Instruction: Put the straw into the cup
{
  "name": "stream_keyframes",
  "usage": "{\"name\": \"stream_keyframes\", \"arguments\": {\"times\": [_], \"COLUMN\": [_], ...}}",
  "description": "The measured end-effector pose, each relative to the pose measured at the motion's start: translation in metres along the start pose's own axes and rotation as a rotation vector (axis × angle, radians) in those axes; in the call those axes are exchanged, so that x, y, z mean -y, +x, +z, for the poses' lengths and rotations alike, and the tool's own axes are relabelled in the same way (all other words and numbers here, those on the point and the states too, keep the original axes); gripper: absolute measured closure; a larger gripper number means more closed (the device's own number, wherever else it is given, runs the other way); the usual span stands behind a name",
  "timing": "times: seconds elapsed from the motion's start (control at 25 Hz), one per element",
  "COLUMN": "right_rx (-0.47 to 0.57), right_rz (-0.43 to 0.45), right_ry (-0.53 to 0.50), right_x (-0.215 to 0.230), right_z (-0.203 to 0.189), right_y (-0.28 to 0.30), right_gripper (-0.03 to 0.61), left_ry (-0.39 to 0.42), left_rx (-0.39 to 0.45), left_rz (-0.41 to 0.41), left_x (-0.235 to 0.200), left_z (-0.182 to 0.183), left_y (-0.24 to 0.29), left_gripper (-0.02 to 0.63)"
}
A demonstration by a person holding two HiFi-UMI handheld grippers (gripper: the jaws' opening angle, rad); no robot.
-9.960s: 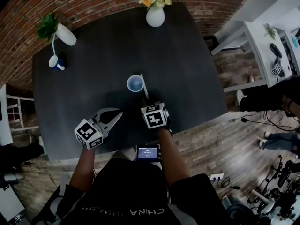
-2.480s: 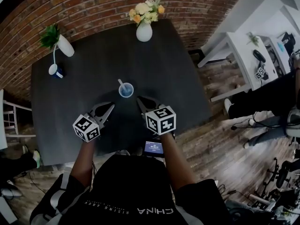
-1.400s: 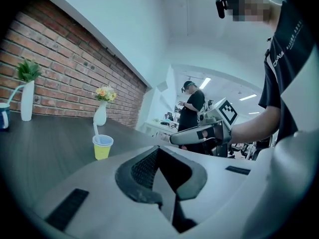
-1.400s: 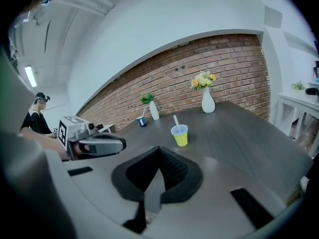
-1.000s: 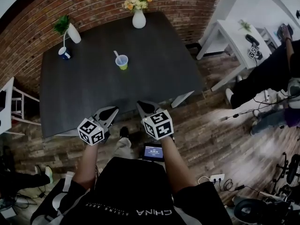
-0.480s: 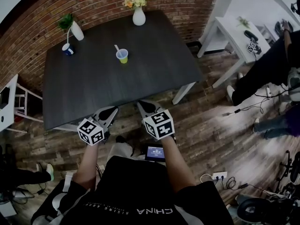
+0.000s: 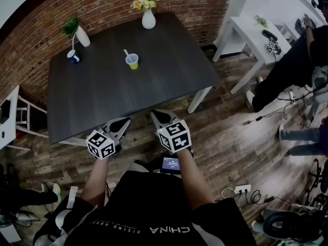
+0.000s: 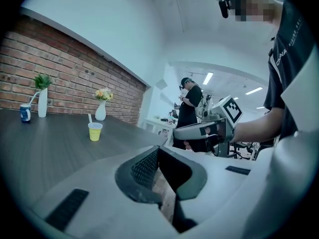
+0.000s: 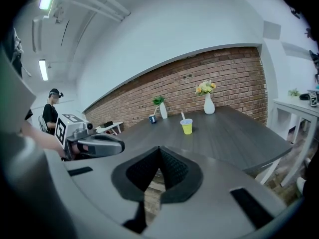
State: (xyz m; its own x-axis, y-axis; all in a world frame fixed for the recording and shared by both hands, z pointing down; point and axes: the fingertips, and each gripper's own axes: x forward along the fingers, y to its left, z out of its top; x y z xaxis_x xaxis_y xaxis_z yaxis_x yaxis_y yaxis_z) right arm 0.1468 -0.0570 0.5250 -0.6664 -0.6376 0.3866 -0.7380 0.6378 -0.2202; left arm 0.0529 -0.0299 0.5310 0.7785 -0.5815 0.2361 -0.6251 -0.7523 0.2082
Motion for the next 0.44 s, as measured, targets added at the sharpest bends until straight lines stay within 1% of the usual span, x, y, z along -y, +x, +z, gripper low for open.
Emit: {"name": "stream_keyframes", "arguments": {"times": [0.44], "right_rx": [0.017], "right_rz": [-0.007], "right_ry": [-0.008], "right_x": [0.013], "right_z": [0.005], "right_y": [-0.01], "right_gripper": [0.574], "left_ry": [0.02], "left_rx": [-0.012], "left_rz": [-0.009], "left_x": [0.007], "left_z": [0.002], "left_y": [0.013], "left_gripper": [0.611]}}
